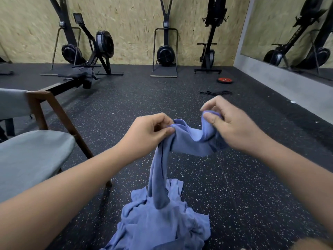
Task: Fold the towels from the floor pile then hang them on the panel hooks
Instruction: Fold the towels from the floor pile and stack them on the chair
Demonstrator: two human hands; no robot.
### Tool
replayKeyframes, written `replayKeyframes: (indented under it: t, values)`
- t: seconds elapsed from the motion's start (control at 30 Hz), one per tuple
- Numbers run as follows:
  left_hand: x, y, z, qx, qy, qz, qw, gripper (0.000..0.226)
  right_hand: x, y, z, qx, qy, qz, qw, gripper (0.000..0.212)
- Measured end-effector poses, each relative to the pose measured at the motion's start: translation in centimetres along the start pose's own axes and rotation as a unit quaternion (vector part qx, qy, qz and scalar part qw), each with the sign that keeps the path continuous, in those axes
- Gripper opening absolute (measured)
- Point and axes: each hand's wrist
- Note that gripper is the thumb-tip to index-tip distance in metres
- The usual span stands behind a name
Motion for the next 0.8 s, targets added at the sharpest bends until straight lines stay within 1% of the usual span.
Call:
replayKeyframes:
  t: [0.1,0.17,0.2,0.23,0.3,0.33,0.4,0.53,0.67,0.8]
  values:
    - [-0.1,-2.0,-0.1,0.008,0.000,-0.026,1.000,0.006,-0.4,0.6,-2.5,0.019,0.081,-0.014,0.996,0.025]
    - [-0.2,-2.6,-0.3,0.013,0.000,-0.033,0.999,0.006,-0.4,1.0,-3.6,0.028,0.118,-0.012,0.993,0.038]
    - [-0.2,-2.8,-0.3,0.016,0.001,-0.038,0.999,0.007,-0.3,1.1,-4.0,0.025,0.130,-0.008,0.991,0.037]
    - [-0.2,-2.8,-0.2,0.021,0.004,-0.044,0.999,0.008,-0.2,1.1,-4.2,0.020,0.135,-0.004,0.991,0.030]
    - [-0.2,-2.5,0.1,0.045,0.012,-0.058,0.997,0.012,-0.1,1.1,-4.2,0.010,0.122,-0.002,0.992,0.013]
    - [-0.3,-2.4,0.2,0.068,0.018,-0.067,0.995,0.014,-0.1,0.9,-4.0,0.002,0.112,-0.002,0.994,0.009]
    - [-0.6,-1.9,0.0,0.105,0.032,-0.080,0.991,0.019,-0.1,0.6,-3.9,-0.023,0.106,-0.001,0.994,0.011]
    - [-1.4,-0.6,-1.7,0.080,0.072,-0.054,0.993,0.023,-0.4,0.6,-4.3,-0.056,0.119,0.008,0.991,0.011]
    - [-2.2,1.2,-3.4,0.072,0.129,-0.014,0.989,0.013,-0.3,0.7,-3.7,-0.037,0.080,0.019,0.996,0.011]
    - [-2.7,2.4,-4.5,0.083,0.141,-0.001,0.987,0.011,-0.2,0.7,-2.5,-0.017,0.043,0.017,0.999,0.012]
Point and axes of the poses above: each hand's wrist, its own x-axis towards the middle knuckle, its own z-axis out of the back of the hand, y = z × x, and after that the axes turned 7 degrees about x, right-handed
